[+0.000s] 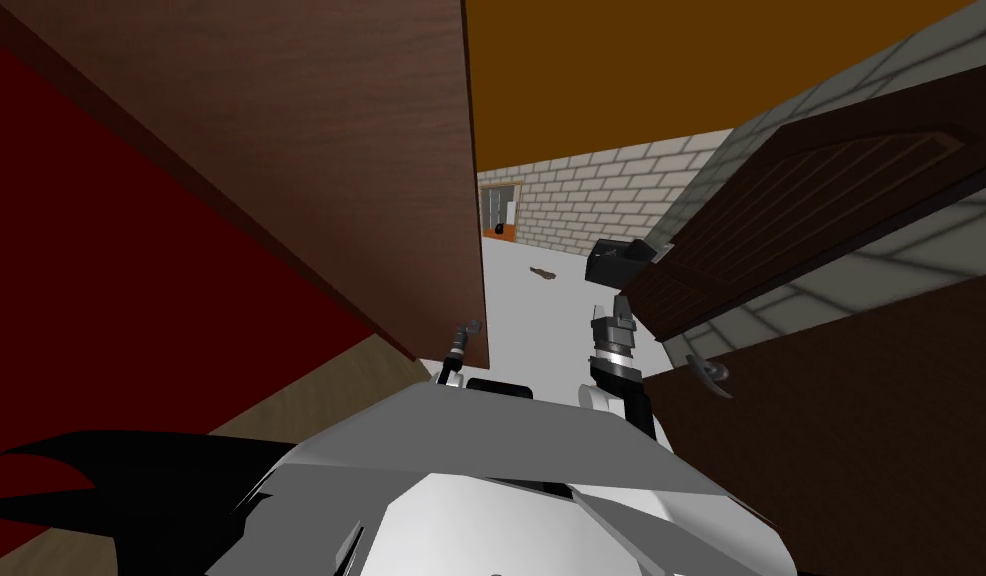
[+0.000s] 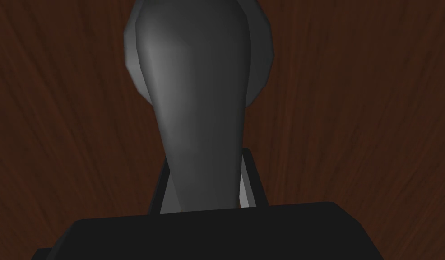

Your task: Push the door open

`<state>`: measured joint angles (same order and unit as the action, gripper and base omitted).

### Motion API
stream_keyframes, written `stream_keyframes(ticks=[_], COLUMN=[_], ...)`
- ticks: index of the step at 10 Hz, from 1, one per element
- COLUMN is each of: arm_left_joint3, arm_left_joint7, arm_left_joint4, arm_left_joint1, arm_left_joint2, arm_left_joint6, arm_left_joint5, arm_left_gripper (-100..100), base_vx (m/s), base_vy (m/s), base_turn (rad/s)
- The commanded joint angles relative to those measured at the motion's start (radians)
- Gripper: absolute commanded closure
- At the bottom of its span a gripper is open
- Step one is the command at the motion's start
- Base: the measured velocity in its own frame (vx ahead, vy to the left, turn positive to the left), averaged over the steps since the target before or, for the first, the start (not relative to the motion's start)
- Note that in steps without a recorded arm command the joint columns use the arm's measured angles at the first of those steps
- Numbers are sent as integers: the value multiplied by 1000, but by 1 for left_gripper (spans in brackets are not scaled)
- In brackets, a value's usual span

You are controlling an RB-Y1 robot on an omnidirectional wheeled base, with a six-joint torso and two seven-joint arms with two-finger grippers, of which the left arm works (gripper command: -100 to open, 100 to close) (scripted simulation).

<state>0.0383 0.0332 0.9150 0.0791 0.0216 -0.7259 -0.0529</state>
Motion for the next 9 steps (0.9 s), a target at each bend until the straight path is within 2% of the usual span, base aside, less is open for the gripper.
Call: stream_keyframes(ticks=[1, 2, 7, 8, 9], arm_left_joint3=[0, -17, -58, -58, -80], arm_left_joint7=[0, 4, 15, 15, 21], arm_left_joint4=[0, 2, -1, -1, -2], arm_left_joint1=[0, -1, -2, -2, -3], arm_left_joint2=[0, 14, 39, 39, 46], arm_left_joint6=[0, -1, -3, -3, -3], arm_left_joint5=[0, -8, -28, -28, -38], arm_left_gripper=[100, 100, 100, 100, 100], base_vx=[77, 127, 194, 131, 181], base_vy=[-36, -21, -53, -40, -36], base_turn=[45, 35, 42, 11, 69])
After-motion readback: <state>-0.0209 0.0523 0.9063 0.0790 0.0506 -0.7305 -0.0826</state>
